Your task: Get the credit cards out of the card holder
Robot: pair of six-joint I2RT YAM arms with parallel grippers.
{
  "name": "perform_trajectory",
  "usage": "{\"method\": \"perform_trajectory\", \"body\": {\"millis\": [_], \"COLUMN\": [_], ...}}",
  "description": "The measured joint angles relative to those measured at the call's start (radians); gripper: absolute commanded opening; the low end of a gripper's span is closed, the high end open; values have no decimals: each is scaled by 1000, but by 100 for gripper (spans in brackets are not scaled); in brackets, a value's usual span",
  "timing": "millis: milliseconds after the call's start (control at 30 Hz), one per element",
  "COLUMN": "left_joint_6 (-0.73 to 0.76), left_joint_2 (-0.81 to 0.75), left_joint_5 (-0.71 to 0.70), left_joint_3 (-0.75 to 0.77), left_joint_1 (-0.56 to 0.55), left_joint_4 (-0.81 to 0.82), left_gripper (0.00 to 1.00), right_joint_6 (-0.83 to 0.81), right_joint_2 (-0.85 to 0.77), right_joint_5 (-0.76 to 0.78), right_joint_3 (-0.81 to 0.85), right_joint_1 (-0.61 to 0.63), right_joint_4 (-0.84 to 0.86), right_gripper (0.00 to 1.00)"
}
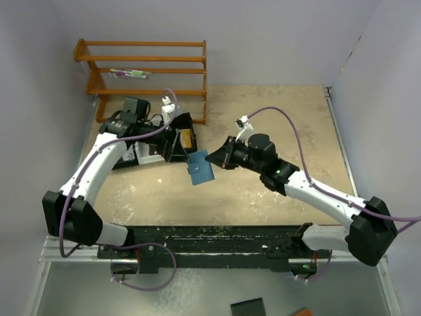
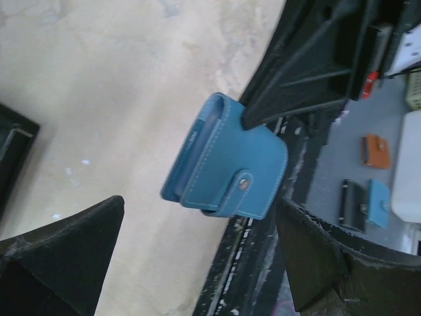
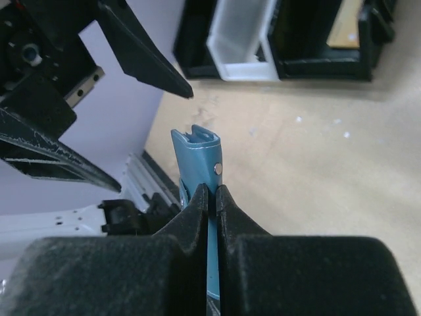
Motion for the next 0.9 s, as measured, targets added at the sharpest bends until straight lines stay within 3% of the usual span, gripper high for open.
{"method": "perform_trajectory", "body": {"millis": [233, 467, 567, 633, 700, 900], "left_joint_6": [-124, -201, -233, -253, -274, -341], "left_joint_2": [-159, -185, -195, -204, -208, -203], "left_joint_5": [114, 100, 81, 72, 75, 196], "left_joint_3": [-1, -3, -26, -43, -50, -50], "left_joint_1": [-4, -4, -4, -4, -4, -3], "left_joint_4": [41, 60, 87, 99, 104, 133], "left_gripper": [99, 98, 87, 68, 57, 44], "right_joint_6": [-14, -14, -14, -14, -14, -7], "right_joint_2": [-71, -81, -86, -92, -100, -98], "right_joint_5": [-115, -197, -214, -216, -216, -223], "right_joint_3": [45, 79, 82, 90, 98, 101], "right_joint_1": [-24, -25, -25, -25, -25, -25], "right_joint_4": [37, 69, 68, 65, 65, 82], "right_gripper": [0, 0, 0, 0, 0, 0]}}
